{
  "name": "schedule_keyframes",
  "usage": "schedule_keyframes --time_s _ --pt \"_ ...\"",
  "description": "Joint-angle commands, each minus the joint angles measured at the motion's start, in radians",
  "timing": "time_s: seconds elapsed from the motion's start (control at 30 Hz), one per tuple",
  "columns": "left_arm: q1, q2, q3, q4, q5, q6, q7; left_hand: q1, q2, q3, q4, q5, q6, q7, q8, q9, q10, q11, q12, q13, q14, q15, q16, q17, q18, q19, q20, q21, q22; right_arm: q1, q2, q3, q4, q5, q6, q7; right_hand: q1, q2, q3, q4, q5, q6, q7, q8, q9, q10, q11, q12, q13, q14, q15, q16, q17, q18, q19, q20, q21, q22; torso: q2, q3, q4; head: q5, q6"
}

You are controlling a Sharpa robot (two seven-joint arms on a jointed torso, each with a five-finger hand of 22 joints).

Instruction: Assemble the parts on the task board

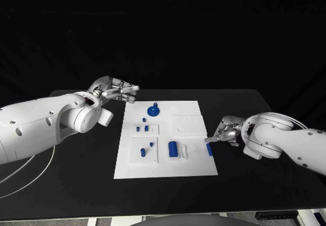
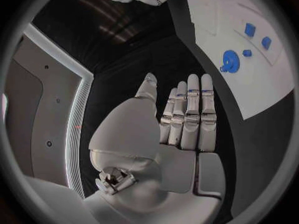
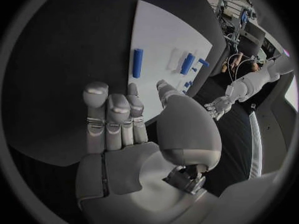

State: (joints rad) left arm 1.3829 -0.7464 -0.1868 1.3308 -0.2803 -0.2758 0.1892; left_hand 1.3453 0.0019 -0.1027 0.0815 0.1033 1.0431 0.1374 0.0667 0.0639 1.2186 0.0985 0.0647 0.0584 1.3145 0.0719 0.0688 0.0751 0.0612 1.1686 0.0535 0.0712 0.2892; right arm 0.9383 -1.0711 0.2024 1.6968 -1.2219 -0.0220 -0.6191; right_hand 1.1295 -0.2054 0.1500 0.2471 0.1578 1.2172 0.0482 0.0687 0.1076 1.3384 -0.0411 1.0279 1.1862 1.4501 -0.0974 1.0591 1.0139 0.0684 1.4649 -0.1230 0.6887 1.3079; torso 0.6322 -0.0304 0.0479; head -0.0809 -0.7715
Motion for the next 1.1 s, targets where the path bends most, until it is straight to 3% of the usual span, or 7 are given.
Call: schedule_keyframes --time_s 0.03,0.37,0.47,0.5,0.77,0.93,1.1 --pt "0.0 0.001 -0.001 0.002 0.006 0.019 0.005 -0.013 -0.001 0.0 0.007 -0.003 -0.003 -0.004 0.001 0.001 0.0 -0.001 0.002 0.001 -0.005 0.001 -0.004 0.001 -0.005 0.007 0.0 0.005 -0.001 -0.011 0.004 -0.002 0.0 -0.049 0.055 -0.036 -0.001 -0.012 -0.011 0.03 -0.031 -0.008 0.0 -0.005 0.003 -0.005 0.004 -0.005 -0.001 0.0 0.004 0.004 -0.002 -0.002 0.053 0.008 0.0 0.071 0.0 -0.0009 0.0016 -0.008 -0.001" --pt "0.0 -0.002 -0.004 0.003 0.006 0.024 0.003 -0.015 -0.001 0.0 0.008 -0.004 -0.002 -0.004 0.001 0.001 -0.001 -0.001 0.002 0.001 -0.005 0.001 -0.004 0.001 -0.005 0.007 0.001 0.005 -0.002 -0.047 0.019 -0.005 -0.01 -0.068 0.067 -0.054 -0.002 -0.006 0.011 0.033 -0.051 -0.003 -0.001 -0.005 0.007 -0.005 0.004 -0.007 -0.003 0.0 0.004 0.003 -0.003 -0.003 0.053 0.008 -0.002 0.071 0.001 -0.0022 0.0022 -0.011 -0.002" --pt "0.0 -0.003 -0.004 0.004 0.006 0.025 0.003 -0.016 -0.001 0.0 0.01 -0.004 -0.002 -0.005 0.001 0.001 0.0 -0.001 0.002 0.001 -0.006 0.001 -0.004 0.001 -0.005 0.007 0.001 0.006 -0.003 -0.053 0.026 -0.006 -0.016 -0.078 0.065 -0.057 -0.001 -0.006 0.064 0.026 -0.098 0.003 -0.002 -0.005 0.008 -0.004 0.003 -0.006 -0.003 0.0 0.004 0.004 -0.003 -0.004 0.053 0.007 0.0 0.071 0.0 -0.0015 0.0025 -0.01 -0.002" --pt "0.0 -0.003 -0.004 0.004 0.006 0.025 0.003 -0.016 -0.001 0.0 0.01 -0.004 -0.002 -0.005 0.001 0.001 0.0 -0.001 0.002 0.001 -0.006 0.001 -0.004 0.001 -0.005 0.007 0.001 0.006 -0.003 -0.055 0.028 -0.006 -0.018 -0.08 0.065 -0.058 -0.007 -0.022 0.112 0.015 -0.109 0.005 -0.002 -0.004 0.007 -0.003 0.001 -0.006 -0.003 0.0 0.002 0.003 -0.002 -0.005 0.053 0.006 -0.001 0.071 0.0 -0.0015 0.0027 -0.01 -0.002" --pt "0.0 -0.006 -0.005 0.005 0.006 0.025 0.002 -0.016 -0.001 0.0 0.01 -0.004 -0.002 -0.005 0.001 0.001 0.0 -0.001 0.002 0.001 -0.006 0.001 -0.004 0.001 -0.005 0.007 0.001 0.006 -0.003 -0.073 0.051 -0.007 -0.031 -0.089 0.059 -0.058 0.01 -0.005 0.202 -0.098 -0.11 0.014 -0.005 -0.004 -0.006 -0.001 -0.001 -0.01 0.001 0.0 0.0 0.0 0.002 -0.01 0.053 0.001 -0.002 0.071 0.001 -0.001 0.0018 -0.007 -0.004" --pt "0.0 -0.007 -0.005 0.005 0.006 0.026 0.0 -0.016 -0.001 0.0 0.01 -0.004 -0.002 -0.005 0.001 0.001 0.0 -0.001 0.002 0.001 -0.006 0.001 -0.004 0.001 -0.005 0.007 0.001 0.006 -0.003 -0.078 0.062 -0.007 -0.038 -0.088 0.039 -0.058 0.068 0.041 0.29 -0.175 -0.108 0.025 -0.011 -0.004 -0.008 0.001 -0.006 -0.008 0.004 0.001 -0.002 -0.001 0.002 -0.013 0.053 0.0 -0.001 0.071 0.001 -0.0009 0.0017 -0.006 -0.006" --pt "0.0 -0.007 -0.005 0.004 0.006 0.027 -0.001 -0.015 0.001 0.001 0.01 -0.003 -0.002 -0.005 0.001 0.001 0.0 -0.001 0.002 0.001 -0.005 0.0 -0.004 0.001 -0.005 0.008 0.001 0.006 -0.005 -0.08 0.069 -0.007 -0.043 -0.079 0.026 -0.059 0.025 0.086 0.365 -0.339 -0.097 0.04 -0.013 -0.004 -0.001 0.002 -0.005 -0.004 0.007 0.003 0.001 -0.002 -0.003 -0.013 0.053 0.004 0.003 0.073 0.0 -0.0017 0.0012 -0.007 -0.008"
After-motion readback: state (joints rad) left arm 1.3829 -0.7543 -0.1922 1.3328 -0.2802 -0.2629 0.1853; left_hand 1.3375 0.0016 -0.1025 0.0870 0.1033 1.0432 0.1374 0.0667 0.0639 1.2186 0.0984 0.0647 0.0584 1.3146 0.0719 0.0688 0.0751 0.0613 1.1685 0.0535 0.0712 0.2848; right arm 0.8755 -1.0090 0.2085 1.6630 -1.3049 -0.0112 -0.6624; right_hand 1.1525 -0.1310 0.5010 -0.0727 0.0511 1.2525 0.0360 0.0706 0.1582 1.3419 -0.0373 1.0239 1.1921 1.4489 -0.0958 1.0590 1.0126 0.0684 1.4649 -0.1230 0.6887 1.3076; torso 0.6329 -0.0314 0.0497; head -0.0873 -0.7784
